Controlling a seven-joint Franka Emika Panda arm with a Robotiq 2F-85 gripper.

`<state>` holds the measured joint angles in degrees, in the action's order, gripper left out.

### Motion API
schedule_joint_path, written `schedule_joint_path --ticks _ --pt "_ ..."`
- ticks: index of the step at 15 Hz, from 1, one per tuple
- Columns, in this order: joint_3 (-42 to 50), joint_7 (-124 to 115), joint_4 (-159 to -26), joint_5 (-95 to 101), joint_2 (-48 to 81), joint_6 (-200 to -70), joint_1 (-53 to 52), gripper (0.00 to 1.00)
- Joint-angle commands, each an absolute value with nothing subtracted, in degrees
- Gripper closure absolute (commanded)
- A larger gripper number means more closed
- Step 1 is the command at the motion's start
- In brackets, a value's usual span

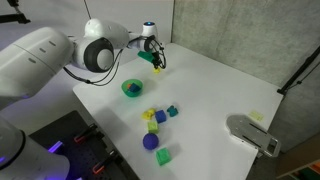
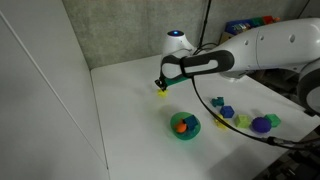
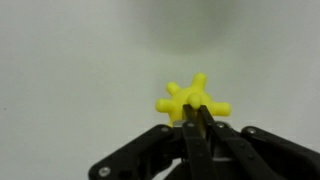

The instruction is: Put the yellow thing onto the bowl

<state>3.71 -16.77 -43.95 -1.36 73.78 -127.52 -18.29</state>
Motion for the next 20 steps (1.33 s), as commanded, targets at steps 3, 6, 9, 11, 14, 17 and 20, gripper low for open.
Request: schedule_joint_path --ticks 3,6,9,11,14,17,20 --pt "3.7 -16.7 -52.8 -1.3 65.1 -124.0 -19.1 0.95" --pt "3.6 -16.8 -58.9 -1.4 59.9 -123.8 -19.7 0.95" --pt "3.1 -16.4 -67.0 -1.6 53.7 -123.9 -20.3 0.95" --pt "2.4 -15.9 -72.3 -1.9 49.7 -123.8 -20.6 0.95" --pt "1.4 -15.6 -80.6 -2.0 43.9 -124.3 -21.1 0.95" --pt "-2.2 -15.7 -88.6 -1.3 38.8 -124.3 -19.5 0.95" --pt "-4.3 -15.0 -95.1 -2.1 35.2 -123.7 -18.4 0.95"
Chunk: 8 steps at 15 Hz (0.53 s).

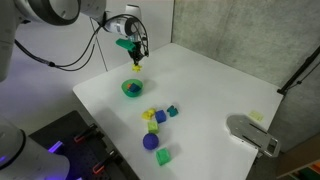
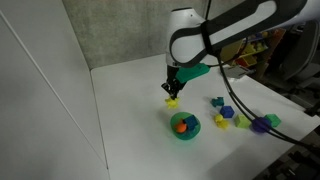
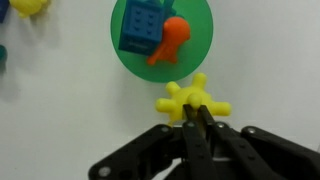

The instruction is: Put the yellow thing onto the bowl

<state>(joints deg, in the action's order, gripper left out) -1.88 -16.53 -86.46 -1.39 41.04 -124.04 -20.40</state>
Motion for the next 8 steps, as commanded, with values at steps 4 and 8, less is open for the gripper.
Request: schedule_joint_path --ticks 4,8 --pt "-5.4 -15.2 -101.1 -2.3 32.3 -123.2 -17.3 0.95" --pt "-6.6 -13.4 -105.2 -3.1 31.4 -123.2 -15.7 0.95"
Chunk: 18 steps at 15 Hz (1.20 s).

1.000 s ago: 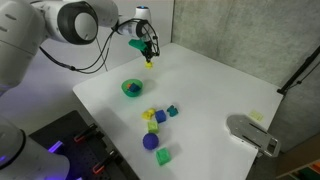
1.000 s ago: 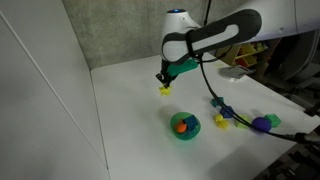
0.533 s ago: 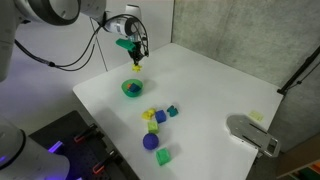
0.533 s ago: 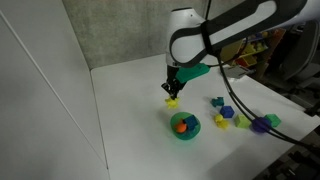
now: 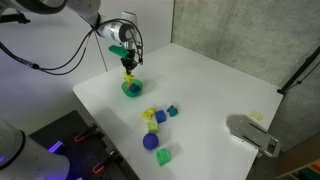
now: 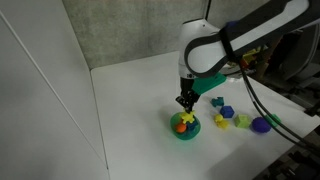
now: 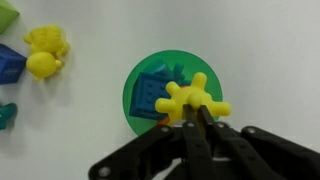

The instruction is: Put the yellow thing onto the bowl

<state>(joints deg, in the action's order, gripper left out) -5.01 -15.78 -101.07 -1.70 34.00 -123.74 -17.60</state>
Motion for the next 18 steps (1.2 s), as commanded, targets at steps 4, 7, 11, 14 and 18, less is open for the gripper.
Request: schedule_joint_path --ticks 4,7,11,14,18 --pt "-7.5 -11.5 -107.4 -3.5 31.9 -124.3 -14.7 0.95" --pt "-8.2 -9.3 -108.2 -4.2 32.5 -125.9 -14.0 0.95" --pt "-8.9 -6.7 -108.6 -4.5 33.6 -129.3 -13.3 0.95" --pt "-9.4 -5.0 -108.5 -4.8 34.4 -130.3 -12.8 0.67" --pt "-10.8 -2.4 -109.0 -6.7 32.8 -126.8 -11.2 0.42"
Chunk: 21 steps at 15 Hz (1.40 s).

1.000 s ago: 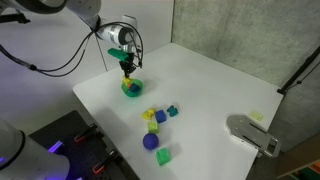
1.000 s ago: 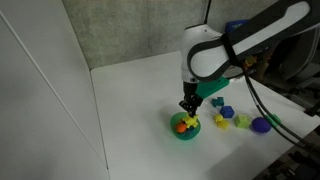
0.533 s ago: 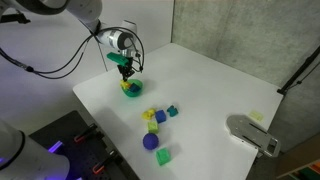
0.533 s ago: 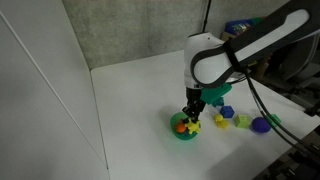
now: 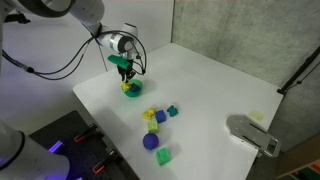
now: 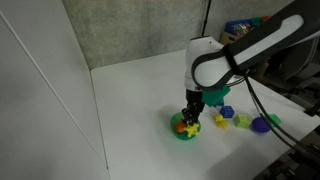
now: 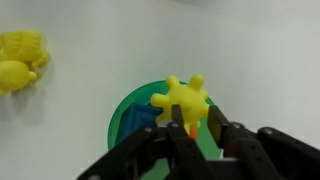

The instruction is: Put the yellow thing onto the bowl

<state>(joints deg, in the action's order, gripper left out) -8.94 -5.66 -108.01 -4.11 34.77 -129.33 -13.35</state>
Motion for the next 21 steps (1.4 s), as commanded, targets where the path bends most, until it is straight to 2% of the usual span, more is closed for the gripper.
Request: schedule_joint_path --ticks 1,5,6,14,21 --pt "-10.9 -2.1 -109.2 -7.3 32.2 -125.9 -10.9 0.35" --pt "-9.2 -5.2 -109.1 -6.9 28.9 -120.5 -11.1 0.03" --pt "-8.6 -6.1 -109.1 -6.4 27.9 -119.7 -11.1 0.0" --pt "-3.4 -11.4 -113.6 -4.3 17.5 -117.6 -9.7 0.0" --pt "-0.9 -10.2 -124.7 -1.1 5.0 -119.6 -5.6 0.0"
